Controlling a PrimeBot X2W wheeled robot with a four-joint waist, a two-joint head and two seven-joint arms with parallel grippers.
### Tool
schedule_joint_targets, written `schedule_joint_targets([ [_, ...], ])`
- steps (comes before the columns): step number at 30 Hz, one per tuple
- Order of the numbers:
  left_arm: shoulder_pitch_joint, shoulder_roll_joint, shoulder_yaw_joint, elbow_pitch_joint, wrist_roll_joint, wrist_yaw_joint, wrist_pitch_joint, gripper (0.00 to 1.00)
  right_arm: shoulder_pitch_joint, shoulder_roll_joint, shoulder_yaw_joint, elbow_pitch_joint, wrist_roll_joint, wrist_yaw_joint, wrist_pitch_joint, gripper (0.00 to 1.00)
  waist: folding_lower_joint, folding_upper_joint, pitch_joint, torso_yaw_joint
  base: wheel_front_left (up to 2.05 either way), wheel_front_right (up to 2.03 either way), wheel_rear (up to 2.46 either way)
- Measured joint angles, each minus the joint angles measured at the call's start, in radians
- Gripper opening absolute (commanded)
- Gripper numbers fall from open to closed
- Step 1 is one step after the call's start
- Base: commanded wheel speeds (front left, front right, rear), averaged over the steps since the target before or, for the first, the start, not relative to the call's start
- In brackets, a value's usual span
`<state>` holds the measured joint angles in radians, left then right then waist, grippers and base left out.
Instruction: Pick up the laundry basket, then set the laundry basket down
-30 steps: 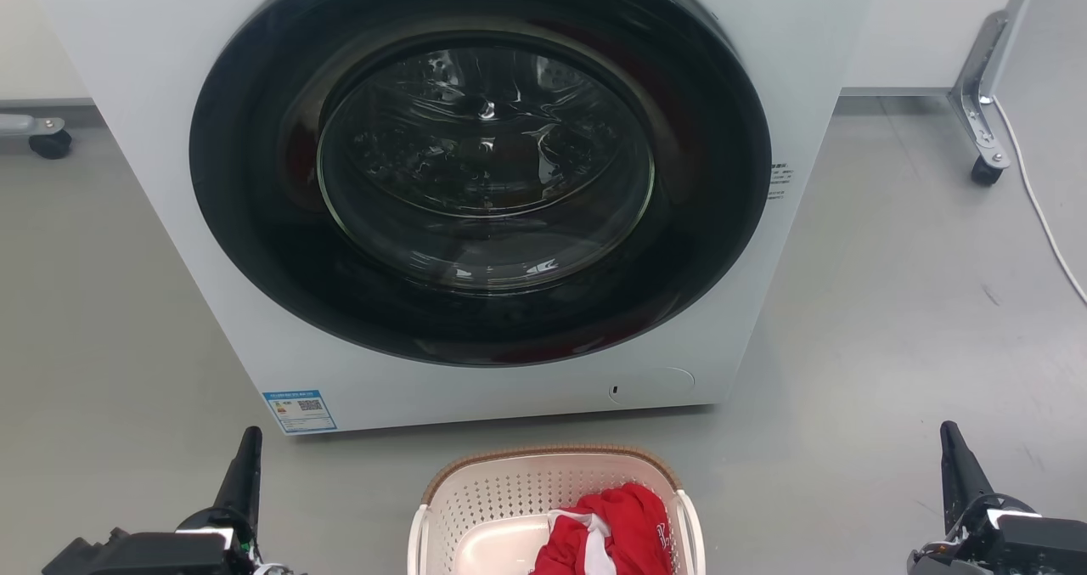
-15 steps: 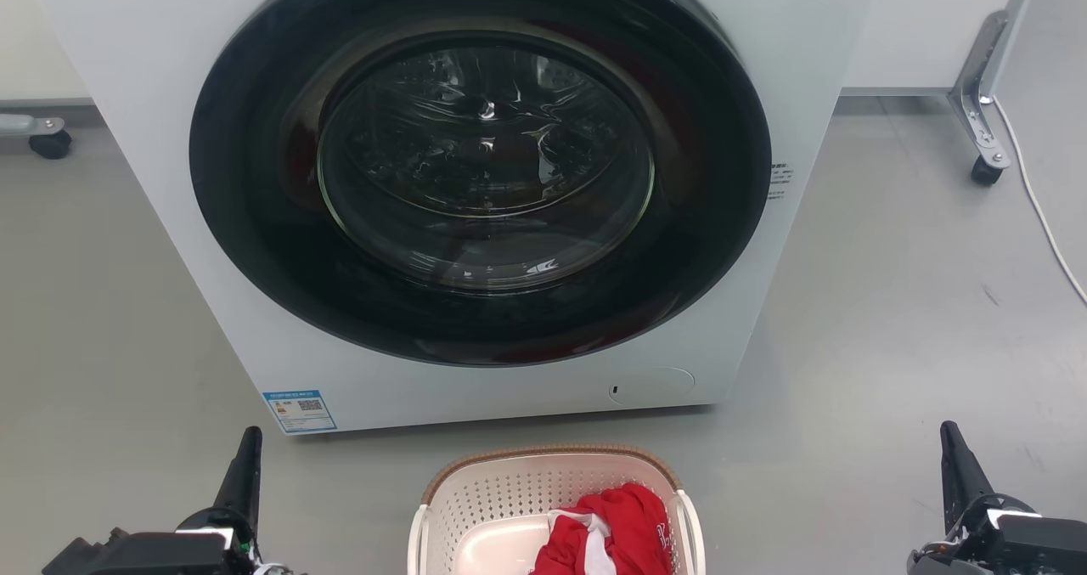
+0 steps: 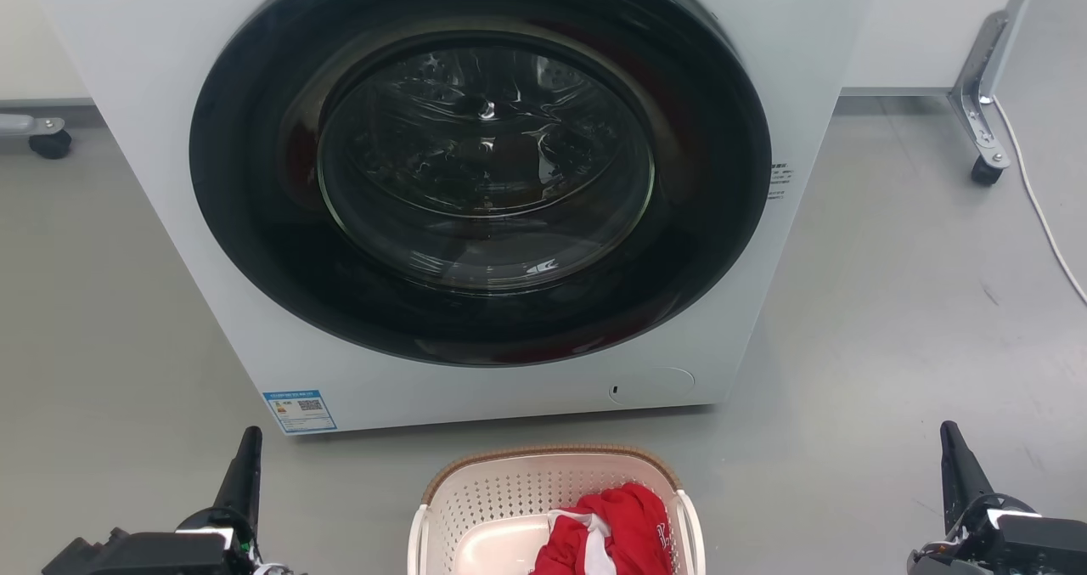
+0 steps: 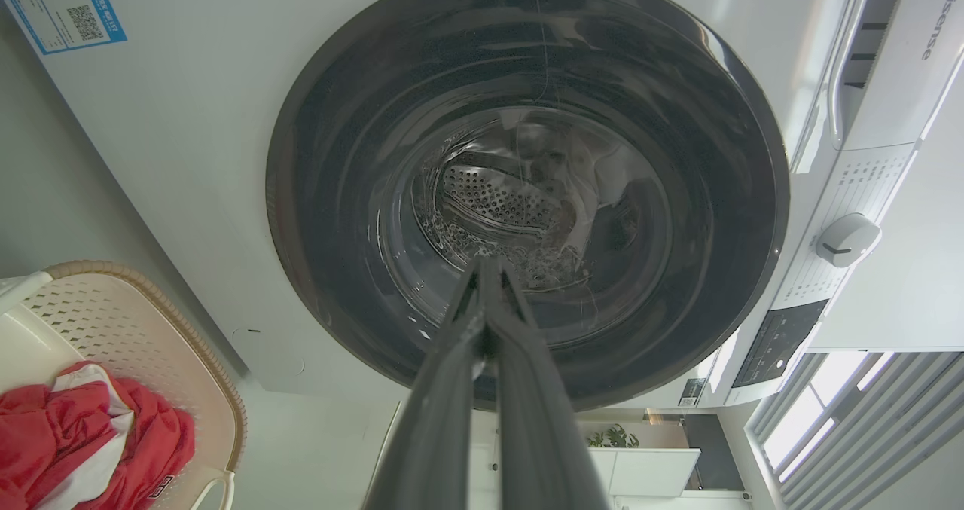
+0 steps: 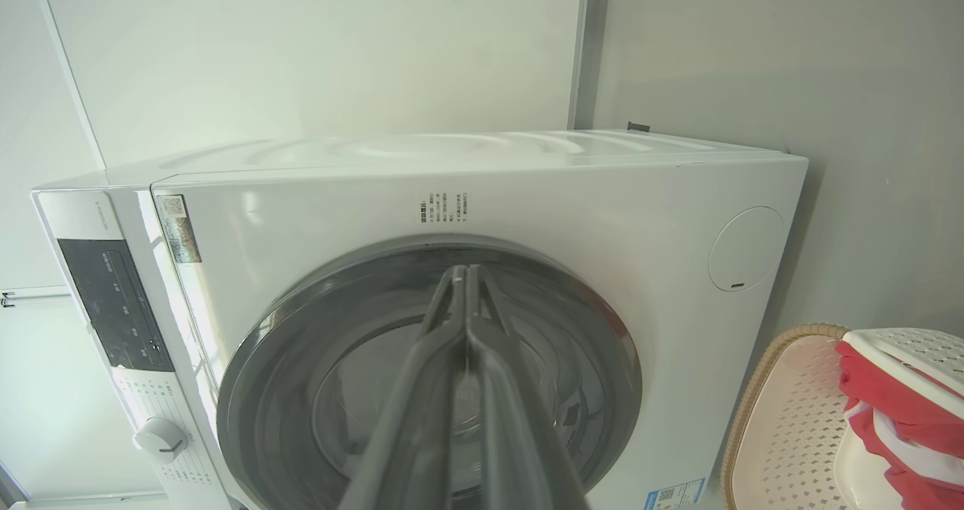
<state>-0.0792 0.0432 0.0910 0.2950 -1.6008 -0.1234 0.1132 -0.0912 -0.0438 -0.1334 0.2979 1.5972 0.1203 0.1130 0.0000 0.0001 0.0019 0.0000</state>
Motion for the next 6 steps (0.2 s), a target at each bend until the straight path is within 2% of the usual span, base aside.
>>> schedule_joint_targets([
  [6,0.0,0.0,0.0,0.0,0.0,0.0,0.0,0.0,0.0,0.0,0.0,0.0,0.0,0.0,0.0,0.0,0.0,0.0,0.0,0.0,0.0,0.0,0.0],
])
